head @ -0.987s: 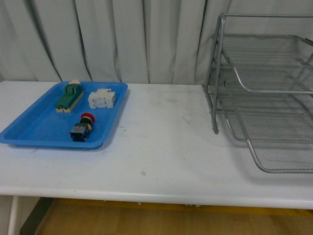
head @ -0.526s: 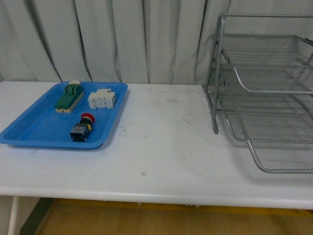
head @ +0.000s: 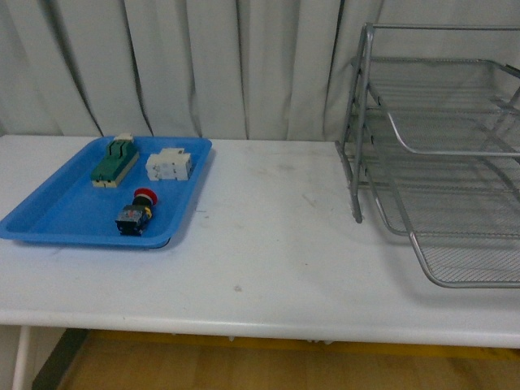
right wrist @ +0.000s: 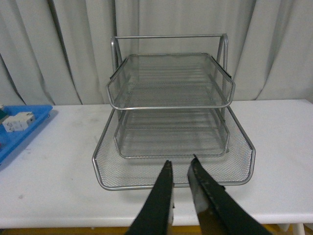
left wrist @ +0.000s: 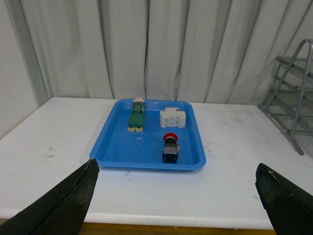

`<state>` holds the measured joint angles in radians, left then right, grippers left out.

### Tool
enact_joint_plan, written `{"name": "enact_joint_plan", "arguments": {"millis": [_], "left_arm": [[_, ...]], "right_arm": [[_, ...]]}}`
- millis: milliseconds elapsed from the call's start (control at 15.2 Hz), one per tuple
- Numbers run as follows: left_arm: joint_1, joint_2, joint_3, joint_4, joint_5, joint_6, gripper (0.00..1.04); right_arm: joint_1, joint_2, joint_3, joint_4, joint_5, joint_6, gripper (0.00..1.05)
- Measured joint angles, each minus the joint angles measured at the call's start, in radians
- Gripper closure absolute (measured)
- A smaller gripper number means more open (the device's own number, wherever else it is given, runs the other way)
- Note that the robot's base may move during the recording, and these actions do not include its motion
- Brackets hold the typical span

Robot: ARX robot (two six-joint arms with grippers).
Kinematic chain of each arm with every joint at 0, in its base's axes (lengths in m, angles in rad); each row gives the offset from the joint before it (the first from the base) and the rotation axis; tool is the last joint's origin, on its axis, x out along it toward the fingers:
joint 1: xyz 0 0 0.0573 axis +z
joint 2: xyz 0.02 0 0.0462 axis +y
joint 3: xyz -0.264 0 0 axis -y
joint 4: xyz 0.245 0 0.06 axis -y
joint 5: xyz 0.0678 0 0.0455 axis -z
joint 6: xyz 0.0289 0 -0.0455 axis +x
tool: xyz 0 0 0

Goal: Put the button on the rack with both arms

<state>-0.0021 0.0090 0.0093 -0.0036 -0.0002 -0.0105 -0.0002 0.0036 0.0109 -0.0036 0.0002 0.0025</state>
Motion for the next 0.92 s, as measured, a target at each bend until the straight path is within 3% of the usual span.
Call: {"name": "enact_joint_plan", "arguments": {"millis": [197,526,592,658,724,921], "left_arm": [[0.000,0.000,0.000,0.000,0.000,0.000,0.07],[0.000,0.000,0.000,-0.001,0.001,0.000,0.07],[0.059,0.103,0.073,-0.184,0.134,-0.011,0.07],[0.094,0.314,0.146,-0.153,0.206,-0.011,0.07],[0.079,0.522,0.218,-0.004,0.243,-0.008,0.07],[0.001,1.164,0.462,0.364,0.206,0.028,0.07]], "right_arm": [[0.000,0.000,0.000,0.000,0.000,0.000,0.64],[0.000,0.000,0.000,0.000,0.000,0.000,0.05],[0.000,0.000,0.000,0.000,0.000,0.000,0.07],[0.000,0.000,0.000,0.001,0.000,0.000,0.07],[0.000,0.000,0.000,0.000,0.000,0.000,0.06],[0.000,0.000,0.000,0.000,0.000,0.000,0.06]]}}
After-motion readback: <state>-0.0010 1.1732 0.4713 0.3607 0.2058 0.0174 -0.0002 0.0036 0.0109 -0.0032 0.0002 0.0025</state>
